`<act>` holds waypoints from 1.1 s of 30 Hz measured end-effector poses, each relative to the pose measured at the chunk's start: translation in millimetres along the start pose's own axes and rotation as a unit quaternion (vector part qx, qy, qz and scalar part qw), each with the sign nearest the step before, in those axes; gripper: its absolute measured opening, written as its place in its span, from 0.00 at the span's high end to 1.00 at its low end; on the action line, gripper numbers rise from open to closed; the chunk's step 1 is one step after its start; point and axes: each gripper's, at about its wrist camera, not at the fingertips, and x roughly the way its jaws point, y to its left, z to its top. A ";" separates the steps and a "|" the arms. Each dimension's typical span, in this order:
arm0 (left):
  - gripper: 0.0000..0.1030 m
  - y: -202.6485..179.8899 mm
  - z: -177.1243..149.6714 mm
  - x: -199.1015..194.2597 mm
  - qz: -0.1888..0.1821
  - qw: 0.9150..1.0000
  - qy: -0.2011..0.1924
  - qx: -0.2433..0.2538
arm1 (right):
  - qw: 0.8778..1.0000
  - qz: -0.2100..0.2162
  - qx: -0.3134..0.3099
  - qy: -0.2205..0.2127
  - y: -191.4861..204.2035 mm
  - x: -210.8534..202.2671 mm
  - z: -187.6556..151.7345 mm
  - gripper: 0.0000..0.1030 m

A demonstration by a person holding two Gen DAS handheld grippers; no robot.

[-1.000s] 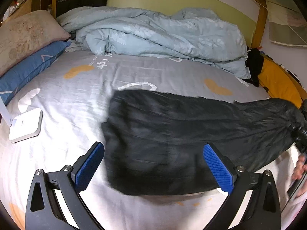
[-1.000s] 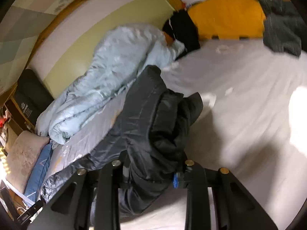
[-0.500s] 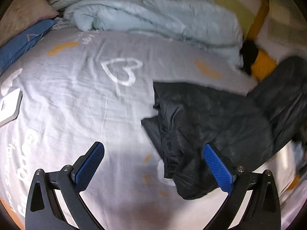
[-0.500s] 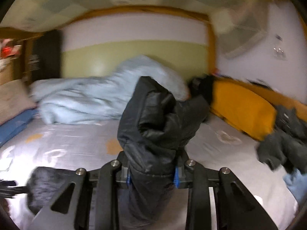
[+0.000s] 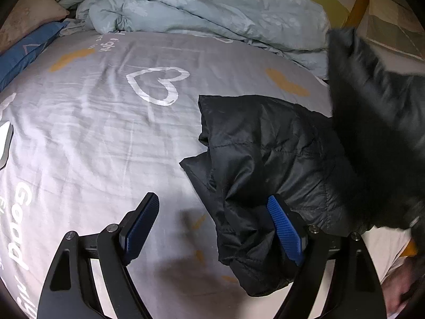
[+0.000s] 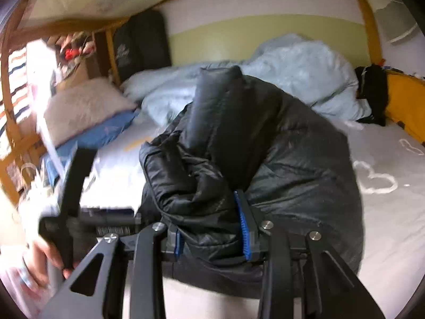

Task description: Fold large clothes

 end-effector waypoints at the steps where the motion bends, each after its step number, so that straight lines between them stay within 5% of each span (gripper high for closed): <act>1: 0.20 -0.1 0.1 -1.7 0.002 1.000 -0.001 -0.001 | 1.000 0.001 -0.002 0.004 1.7 -1.1 -1.9 0.68; 5: 0.20 -2.5 1.6 -8.0 0.010 1.000 -0.013 0.010 | 1.000 0.019 0.015 0.011 -3.5 -8.8 -6.5 0.65; 10: 0.20 -0.5 3.0 -5.5 0.015 1.000 -0.012 0.007 | 0.998 -0.024 0.014 -0.052 2.8 -34.7 -11.7 0.19; 18: 0.20 -2.1 2.5 -13.0 0.023 0.999 -0.025 0.013 | 0.975 -0.131 0.068 -0.169 -25.1 -76.9 18.2 0.03; 21: 0.20 -1.6 2.7 -14.9 0.022 0.999 -0.026 0.013 | 0.970 -0.160 0.134 -0.126 -65.9 -61.9 36.4 0.03; 25: 0.20 -0.3 4.3 -18.7 0.014 0.999 -0.031 0.008 | 0.968 -0.121 0.217 -0.043 -122.1 -25.1 41.9 0.03; 33: 0.19 -22.8 5.3 -56.4 -0.032 0.991 -0.113 0.068 | 0.979 -0.039 0.192 0.057 -110.5 21.8 17.1 0.10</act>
